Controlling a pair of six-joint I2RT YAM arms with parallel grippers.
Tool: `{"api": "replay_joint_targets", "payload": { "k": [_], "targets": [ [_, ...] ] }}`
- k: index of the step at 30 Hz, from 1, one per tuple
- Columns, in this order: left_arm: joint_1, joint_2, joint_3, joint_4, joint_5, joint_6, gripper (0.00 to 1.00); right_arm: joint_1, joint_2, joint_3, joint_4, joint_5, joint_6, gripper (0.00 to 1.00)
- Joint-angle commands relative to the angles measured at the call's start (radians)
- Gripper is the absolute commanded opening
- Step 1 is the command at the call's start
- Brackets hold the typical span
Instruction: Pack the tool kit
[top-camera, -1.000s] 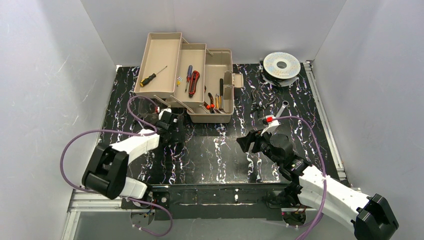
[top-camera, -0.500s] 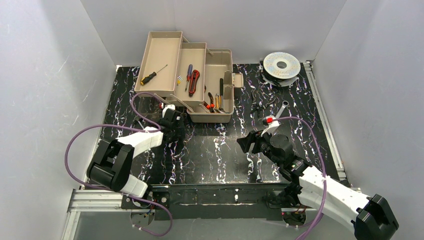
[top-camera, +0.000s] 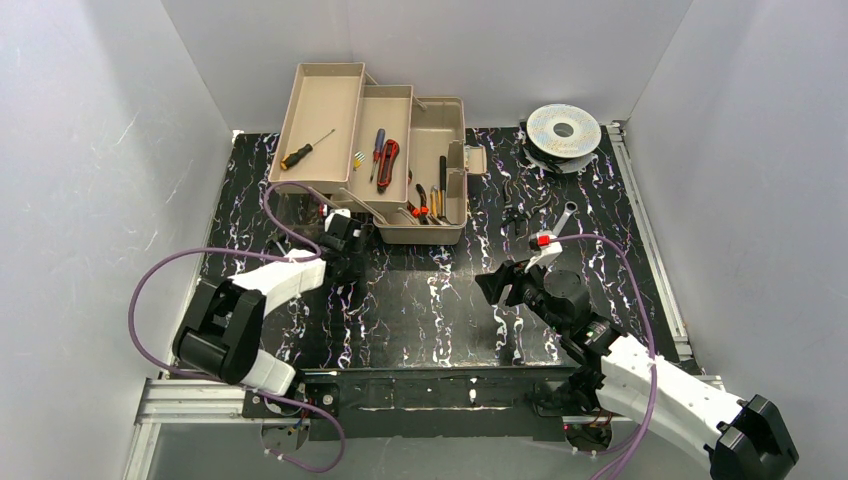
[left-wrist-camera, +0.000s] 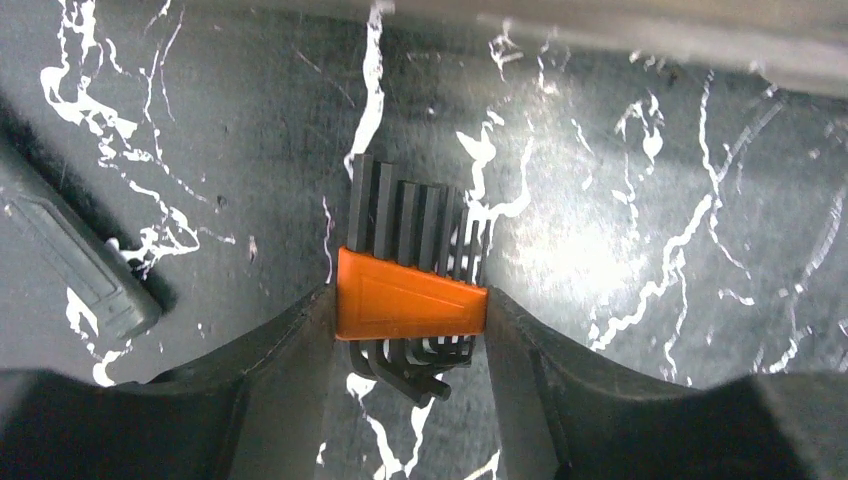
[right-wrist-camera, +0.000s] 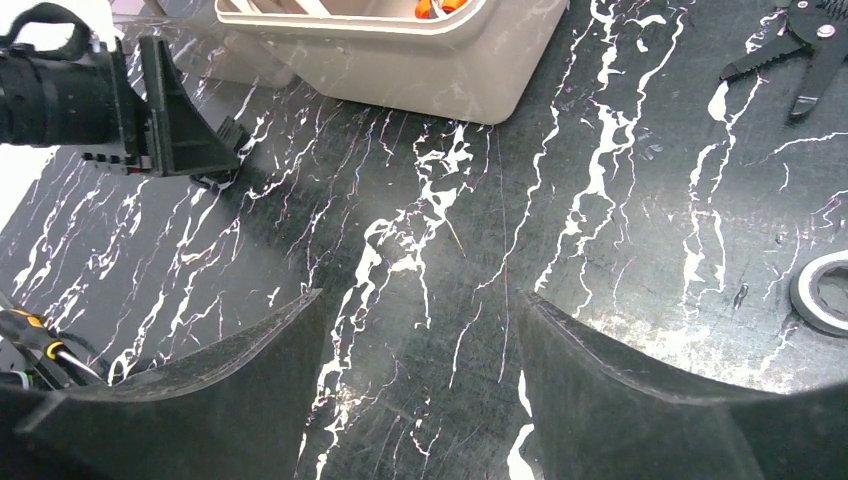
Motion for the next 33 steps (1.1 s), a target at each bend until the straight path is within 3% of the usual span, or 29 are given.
{"api": "replay_joint_targets", "payload": {
  "k": [1,8,16,26,33],
  "targets": [
    [-0.008,-0.144,0.061,-0.171,0.083,0.028,0.40,-0.001,0.007,-0.005,0.047,0.012,0.002,0.76],
    [-0.050,-0.448,0.065,-0.306,0.241,-0.018,0.41,-0.001,0.011,-0.003,0.049,0.012,0.002,0.76],
    [-0.054,-0.633,0.293,-0.402,0.261,0.012,0.44,0.000,0.032,0.002,0.055,0.002,0.002,0.76],
    [-0.029,-0.303,0.819,-0.523,0.072,0.195,0.43,-0.001,0.046,-0.002,0.067,-0.006,-0.001,0.75],
    [0.111,-0.078,0.935,-0.477,0.031,0.250,0.43,0.000,0.020,-0.008,0.058,0.020,-0.008,0.75]
  ]
}}
